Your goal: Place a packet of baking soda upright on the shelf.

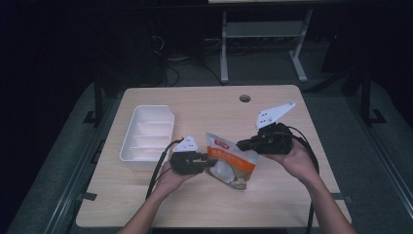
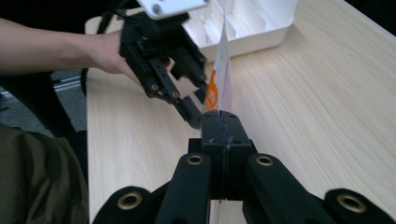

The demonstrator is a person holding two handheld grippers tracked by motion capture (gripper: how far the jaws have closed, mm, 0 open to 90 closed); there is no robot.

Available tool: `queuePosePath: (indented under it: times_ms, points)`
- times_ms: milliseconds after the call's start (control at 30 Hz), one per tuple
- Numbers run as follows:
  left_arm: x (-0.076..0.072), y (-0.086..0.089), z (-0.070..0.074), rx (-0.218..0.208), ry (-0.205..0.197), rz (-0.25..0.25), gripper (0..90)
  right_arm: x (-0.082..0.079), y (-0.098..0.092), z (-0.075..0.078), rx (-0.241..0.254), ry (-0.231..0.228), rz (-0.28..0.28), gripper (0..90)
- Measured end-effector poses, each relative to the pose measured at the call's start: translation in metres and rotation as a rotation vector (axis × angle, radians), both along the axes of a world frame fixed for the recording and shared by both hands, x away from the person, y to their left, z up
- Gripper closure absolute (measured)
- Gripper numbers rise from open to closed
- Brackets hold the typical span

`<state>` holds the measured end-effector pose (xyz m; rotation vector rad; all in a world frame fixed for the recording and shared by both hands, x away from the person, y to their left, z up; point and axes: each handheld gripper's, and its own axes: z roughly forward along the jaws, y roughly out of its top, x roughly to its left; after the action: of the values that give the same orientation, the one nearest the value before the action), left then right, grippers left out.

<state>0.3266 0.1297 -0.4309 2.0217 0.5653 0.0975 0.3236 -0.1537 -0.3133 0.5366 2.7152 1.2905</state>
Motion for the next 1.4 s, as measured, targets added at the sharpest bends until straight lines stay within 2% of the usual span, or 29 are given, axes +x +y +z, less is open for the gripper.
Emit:
queuePosePath:
  times_ms: [133, 200, 267, 400, 467, 533, 600, 767, 900, 1067, 1133, 1200, 1300, 1400]
  points:
    - [-0.004, 0.001, 0.001, 0.016, -0.001, -0.018, 82.0, 0.001, -0.002, -0.005, -0.008, -0.002, -0.016, 87.2]
    - [-0.007, 0.001, 0.002, 0.026, -0.016, -0.016, 83.9, 0.003, -0.003, -0.008, -0.002, 0.006, -0.023, 82.8]
    - [-0.009, 0.003, 0.001, 0.025, -0.022, -0.015, 85.4, 0.005, -0.005, -0.011, 0.003, 0.02, -0.025, 82.1]
    - [-0.01, 0.005, 0.001, 0.022, -0.021, -0.013, 86.8, 0.009, -0.009, -0.018, 0.027, 0.059, -0.036, 66.7]
    - [-0.011, 0.006, 0.002, 0.028, -0.028, -0.016, 86.9, 0.01, -0.011, -0.021, 0.038, 0.062, -0.046, 59.0]
    - [-0.012, 0.006, 0.002, 0.031, -0.029, -0.016, 87.0, 0.011, -0.014, -0.027, 0.058, 0.08, -0.053, 55.2]
    - [-0.013, 0.007, 0.002, 0.034, -0.031, -0.014, 87.0, 0.011, -0.016, -0.032, 0.067, 0.08, -0.067, 49.0]
    - [-0.015, 0.01, 0.002, 0.031, -0.026, -0.012, 86.9, 0.008, -0.026, -0.043, 0.109, 0.078, -0.093, 43.3]
    - [-0.016, 0.011, 0.002, 0.035, -0.027, -0.01, 86.8, 0.005, -0.032, -0.052, 0.16, 0.095, -0.101, 41.4]
    - [-0.017, 0.01, 0.002, 0.031, -0.024, -0.004, 86.6, -0.002, -0.03, -0.066, 0.16, 0.1, -0.112, 40.5]
    - [-0.017, 0.011, 0.002, 0.032, -0.024, -0.003, 86.6, -0.002, -0.028, -0.071, 0.156, 0.107, -0.11, 41.4]
    - [-0.018, 0.012, 0.002, 0.03, -0.022, -0.002, 86.5, -0.004, -0.027, -0.077, 0.16, 0.088, -0.123, 44.2]
    - [-0.019, 0.013, 0.002, 0.025, -0.026, 0.0, 86.5, -0.003, -0.025, -0.085, 0.164, 0.115, -0.115, 47.3]
    - [-0.02, 0.013, 0.002, 0.024, -0.025, 0.001, 86.3, -0.005, -0.022, -0.09, 0.184, 0.107, -0.108, 51.6]
